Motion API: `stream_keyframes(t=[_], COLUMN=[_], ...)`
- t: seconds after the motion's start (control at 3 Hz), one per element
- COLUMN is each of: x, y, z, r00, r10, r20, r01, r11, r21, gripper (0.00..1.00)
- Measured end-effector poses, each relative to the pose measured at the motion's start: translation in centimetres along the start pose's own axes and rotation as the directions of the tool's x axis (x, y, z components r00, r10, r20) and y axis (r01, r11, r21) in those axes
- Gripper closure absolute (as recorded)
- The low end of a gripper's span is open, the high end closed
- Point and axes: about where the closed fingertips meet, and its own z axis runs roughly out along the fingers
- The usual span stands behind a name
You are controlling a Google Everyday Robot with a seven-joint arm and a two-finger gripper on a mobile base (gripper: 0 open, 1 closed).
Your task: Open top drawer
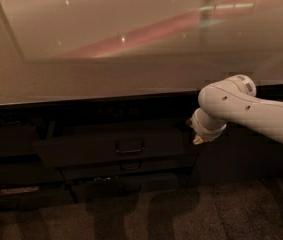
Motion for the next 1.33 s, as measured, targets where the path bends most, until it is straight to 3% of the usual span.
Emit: stream_keyframes(t=[1.0,1.33], x=[-0.48,-0.25], y=[1.0,1.14], z=[0.03,-0.9], r00=[1.0,1.0], r10=[-0.009,-0.003], r20=[-0.003,-0.021], r01=[0.009,0.004], r11=[0.9999,0.9992], r21=[0.008,0.039], gripper=[1.0,1.0])
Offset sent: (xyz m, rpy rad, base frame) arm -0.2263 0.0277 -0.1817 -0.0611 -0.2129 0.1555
